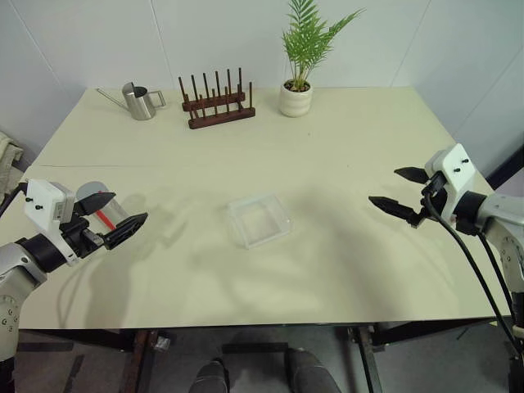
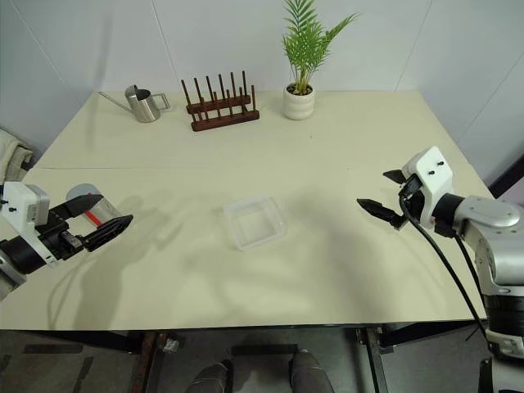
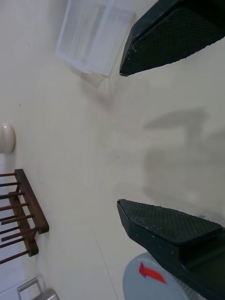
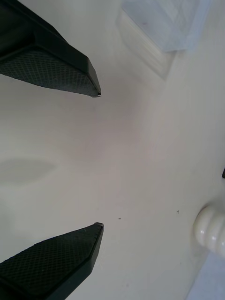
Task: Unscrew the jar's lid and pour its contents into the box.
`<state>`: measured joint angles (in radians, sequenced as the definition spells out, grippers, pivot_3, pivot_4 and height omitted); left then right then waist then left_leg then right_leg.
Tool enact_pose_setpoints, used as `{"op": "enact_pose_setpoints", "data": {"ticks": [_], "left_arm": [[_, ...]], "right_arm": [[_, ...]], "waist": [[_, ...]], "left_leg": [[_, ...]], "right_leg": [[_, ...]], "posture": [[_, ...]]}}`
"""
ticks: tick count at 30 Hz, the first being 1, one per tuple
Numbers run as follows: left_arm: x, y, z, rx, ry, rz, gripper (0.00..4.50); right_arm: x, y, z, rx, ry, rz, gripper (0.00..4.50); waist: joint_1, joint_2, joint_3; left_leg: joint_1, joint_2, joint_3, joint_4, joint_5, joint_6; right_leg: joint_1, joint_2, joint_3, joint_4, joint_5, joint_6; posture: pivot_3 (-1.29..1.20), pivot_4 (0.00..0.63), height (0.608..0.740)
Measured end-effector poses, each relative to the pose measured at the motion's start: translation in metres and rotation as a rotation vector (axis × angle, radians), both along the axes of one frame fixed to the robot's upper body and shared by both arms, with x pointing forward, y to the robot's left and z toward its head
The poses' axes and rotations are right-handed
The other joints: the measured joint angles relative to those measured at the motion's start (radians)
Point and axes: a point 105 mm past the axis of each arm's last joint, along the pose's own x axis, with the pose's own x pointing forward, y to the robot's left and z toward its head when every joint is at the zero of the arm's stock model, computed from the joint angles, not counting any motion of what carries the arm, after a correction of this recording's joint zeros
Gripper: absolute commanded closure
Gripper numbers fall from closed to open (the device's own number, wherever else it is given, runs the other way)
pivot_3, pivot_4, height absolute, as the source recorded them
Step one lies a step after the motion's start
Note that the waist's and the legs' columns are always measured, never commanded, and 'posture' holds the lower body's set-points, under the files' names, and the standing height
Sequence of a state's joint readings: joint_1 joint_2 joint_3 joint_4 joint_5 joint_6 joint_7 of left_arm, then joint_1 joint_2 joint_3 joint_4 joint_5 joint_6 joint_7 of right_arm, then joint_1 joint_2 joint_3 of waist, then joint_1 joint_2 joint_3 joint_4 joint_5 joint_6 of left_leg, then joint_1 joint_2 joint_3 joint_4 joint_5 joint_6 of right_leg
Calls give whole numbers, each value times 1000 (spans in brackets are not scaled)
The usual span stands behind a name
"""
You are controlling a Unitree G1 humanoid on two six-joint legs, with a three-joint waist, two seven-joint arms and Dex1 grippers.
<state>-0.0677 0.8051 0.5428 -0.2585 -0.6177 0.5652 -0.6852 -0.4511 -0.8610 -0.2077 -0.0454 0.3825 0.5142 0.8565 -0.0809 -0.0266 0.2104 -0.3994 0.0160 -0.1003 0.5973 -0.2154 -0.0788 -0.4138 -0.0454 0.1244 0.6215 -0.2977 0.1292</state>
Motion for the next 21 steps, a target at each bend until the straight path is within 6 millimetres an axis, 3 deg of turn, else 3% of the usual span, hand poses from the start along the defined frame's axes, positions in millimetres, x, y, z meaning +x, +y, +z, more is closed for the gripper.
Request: {"op": "enact_pose_setpoints", "data": {"ticks": [10, 15, 21], "left_arm": [[4, -3, -5, -33, -45, 28, 13], [2, -3, -17, -57, -55, 114, 13], [-4, -3, -29, -127, -121, 278, 13]], "right_arm": [[6, 8, 9, 5, -16, -19, 0], [7, 24, 8, 29, 27, 50, 0], [4, 62, 14, 111, -49, 289, 0]], "waist": [[-3, 0, 0], [0, -1, 1], [-1, -2, 1]], "left_leg": [[2, 0, 5, 2, 0, 0], [2, 0, 5, 2, 0, 0], [5, 0, 7, 3, -1, 0]], "right_leg": [[0, 0, 6, 0, 0, -1], [1, 1, 7, 0, 0, 0], [4, 1, 8, -2, 3, 5]], "posture": [[0, 150, 740], [0, 150, 740], [0, 150, 740]]}}
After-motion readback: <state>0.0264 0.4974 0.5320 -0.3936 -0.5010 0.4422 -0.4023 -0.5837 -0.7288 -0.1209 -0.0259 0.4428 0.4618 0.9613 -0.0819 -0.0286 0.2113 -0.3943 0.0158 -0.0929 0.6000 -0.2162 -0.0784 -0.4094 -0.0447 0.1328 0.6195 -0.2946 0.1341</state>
